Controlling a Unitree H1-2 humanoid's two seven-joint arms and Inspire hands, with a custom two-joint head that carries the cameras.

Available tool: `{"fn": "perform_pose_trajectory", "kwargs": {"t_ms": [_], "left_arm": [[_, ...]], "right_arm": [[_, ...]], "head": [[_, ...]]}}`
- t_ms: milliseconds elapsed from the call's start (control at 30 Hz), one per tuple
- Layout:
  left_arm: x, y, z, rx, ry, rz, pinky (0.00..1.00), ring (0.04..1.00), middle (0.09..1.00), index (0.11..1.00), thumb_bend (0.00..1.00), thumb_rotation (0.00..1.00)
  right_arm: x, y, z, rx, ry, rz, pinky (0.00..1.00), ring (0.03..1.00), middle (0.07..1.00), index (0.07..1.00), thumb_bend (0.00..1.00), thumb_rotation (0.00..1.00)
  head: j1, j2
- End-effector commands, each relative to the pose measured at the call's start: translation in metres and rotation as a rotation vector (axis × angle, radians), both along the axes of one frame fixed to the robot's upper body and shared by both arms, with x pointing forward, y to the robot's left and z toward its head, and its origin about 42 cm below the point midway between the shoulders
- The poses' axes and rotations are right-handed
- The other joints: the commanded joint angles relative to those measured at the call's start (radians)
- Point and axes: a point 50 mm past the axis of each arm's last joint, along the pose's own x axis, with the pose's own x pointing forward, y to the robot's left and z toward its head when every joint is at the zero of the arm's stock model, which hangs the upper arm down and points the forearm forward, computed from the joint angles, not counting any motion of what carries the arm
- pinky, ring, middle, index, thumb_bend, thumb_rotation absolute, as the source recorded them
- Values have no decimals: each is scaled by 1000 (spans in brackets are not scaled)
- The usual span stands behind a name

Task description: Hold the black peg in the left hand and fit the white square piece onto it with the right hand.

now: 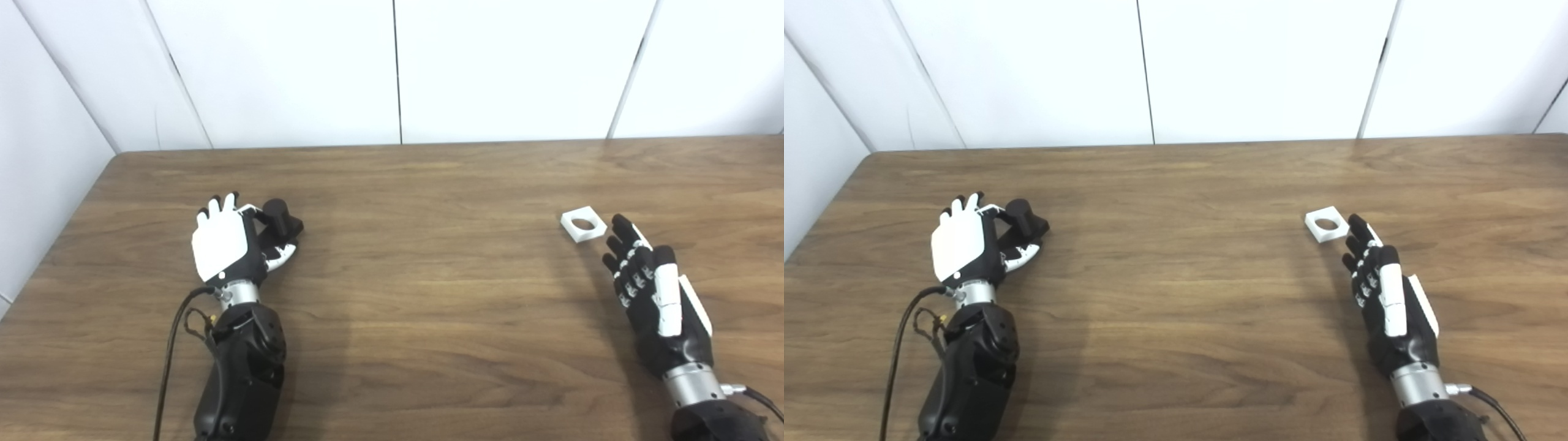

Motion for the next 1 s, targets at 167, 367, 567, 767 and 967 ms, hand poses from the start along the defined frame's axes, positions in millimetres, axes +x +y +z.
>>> {"fn": "perform_pose_trajectory", "kwargs": {"t_ms": [167,367,567,767,967], "left_arm": [[-10,-1,3,0,10,-43,1000,1000,961,495,508,75],[-20,-13,7,-28,24,-95,1000,1000,971,496,508,77],[-30,-28,10,-14,9,-145,1000,1000,961,495,510,81],[-41,-43,12,-16,-15,-212,1000,1000,958,494,509,82],[-54,-60,17,-30,-22,-272,1000,1000,957,494,507,85]], "right_arm": [[-8,-4,7,-24,-21,19,1000,1000,1000,957,673,999],[-8,-3,7,-37,-25,33,1000,1000,1000,965,653,1000],[-8,-1,5,-5,-23,44,1000,1000,1000,963,643,995],[-8,1,6,-5,-19,37,1000,1000,1000,956,645,986],[-10,1,6,-9,-17,28,1000,1000,1000,950,648,989]], "head": [[-9,4],[-13,5],[-18,6],[-26,6],[-32,7]]}}
